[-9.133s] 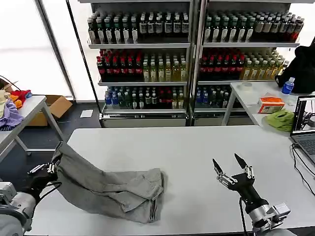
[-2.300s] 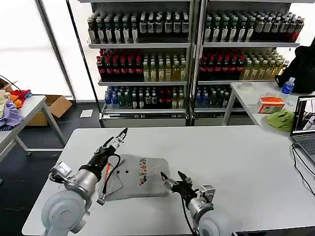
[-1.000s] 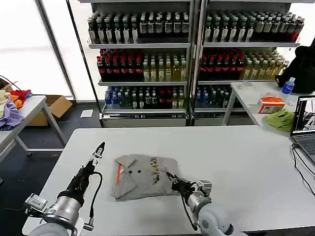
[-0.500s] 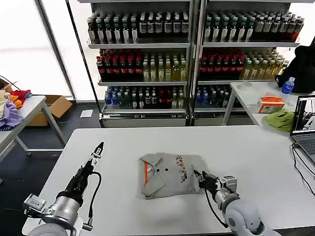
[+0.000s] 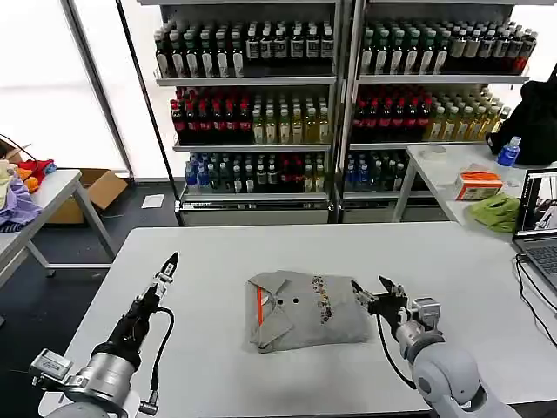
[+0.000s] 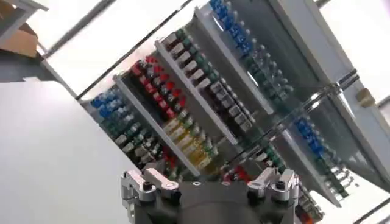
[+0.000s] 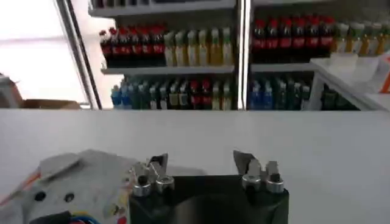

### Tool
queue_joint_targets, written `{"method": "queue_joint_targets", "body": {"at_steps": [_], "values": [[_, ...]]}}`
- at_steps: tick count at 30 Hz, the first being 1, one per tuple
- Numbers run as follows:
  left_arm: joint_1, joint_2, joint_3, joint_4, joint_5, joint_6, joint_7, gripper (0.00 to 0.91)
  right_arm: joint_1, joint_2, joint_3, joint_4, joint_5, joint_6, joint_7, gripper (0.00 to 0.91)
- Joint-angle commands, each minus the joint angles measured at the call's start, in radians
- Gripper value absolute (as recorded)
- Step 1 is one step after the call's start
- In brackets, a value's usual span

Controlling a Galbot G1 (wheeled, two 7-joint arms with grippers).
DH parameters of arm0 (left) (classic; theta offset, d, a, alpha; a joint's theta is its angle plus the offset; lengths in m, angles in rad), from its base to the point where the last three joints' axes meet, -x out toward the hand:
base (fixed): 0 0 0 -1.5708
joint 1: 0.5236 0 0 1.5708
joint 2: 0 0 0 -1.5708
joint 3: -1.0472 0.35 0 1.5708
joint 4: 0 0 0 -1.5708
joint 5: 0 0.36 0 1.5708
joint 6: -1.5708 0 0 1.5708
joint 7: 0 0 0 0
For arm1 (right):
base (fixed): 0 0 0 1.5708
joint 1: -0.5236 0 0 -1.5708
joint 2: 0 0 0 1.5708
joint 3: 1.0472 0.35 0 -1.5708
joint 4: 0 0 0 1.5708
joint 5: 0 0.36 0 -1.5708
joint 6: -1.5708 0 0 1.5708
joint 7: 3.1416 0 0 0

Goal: Fold and organize the clothes.

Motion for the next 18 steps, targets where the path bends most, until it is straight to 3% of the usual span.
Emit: {"method": "queue_joint_targets", "body": {"at_steps": [1,4,5,7,9,13,18], "values": [[0.051,0.019,-0.042,0.002,0.35,-0.024,0.203,0.907,0.008,0.078,-0.059,0.038,-0.234,0.266,-0.068,0.907],[0.102,0.038,-0.079,0.024,0.601,-0.095,0.294,0.907,-0.079,0.055,0.011,0.077,-0.235,0.32,-0.1,0.907],[0.112,0.043,-0.095,0.04,0.662,-0.174,0.315,0.907,-0.127,0.048,0.057,0.094,-0.237,0.381,-0.117,0.907],[0.149,0.049,-0.115,0.054,0.785,-0.222,0.337,0.907,-0.197,0.05,0.118,0.109,-0.247,0.433,-0.138,0.907],[0.2,0.055,-0.14,0.096,0.881,-0.348,0.37,0.907,-0.293,0.065,0.214,0.123,-0.263,0.519,-0.164,0.907],[0.276,0.059,-0.159,0.172,0.96,-0.484,0.395,0.907,-0.431,0.084,0.308,0.12,-0.257,0.602,-0.206,0.907],[0.308,0.054,-0.147,0.227,0.938,-0.516,0.396,0.907,-0.496,0.107,0.34,0.087,-0.236,0.629,-0.245,0.907]]}}
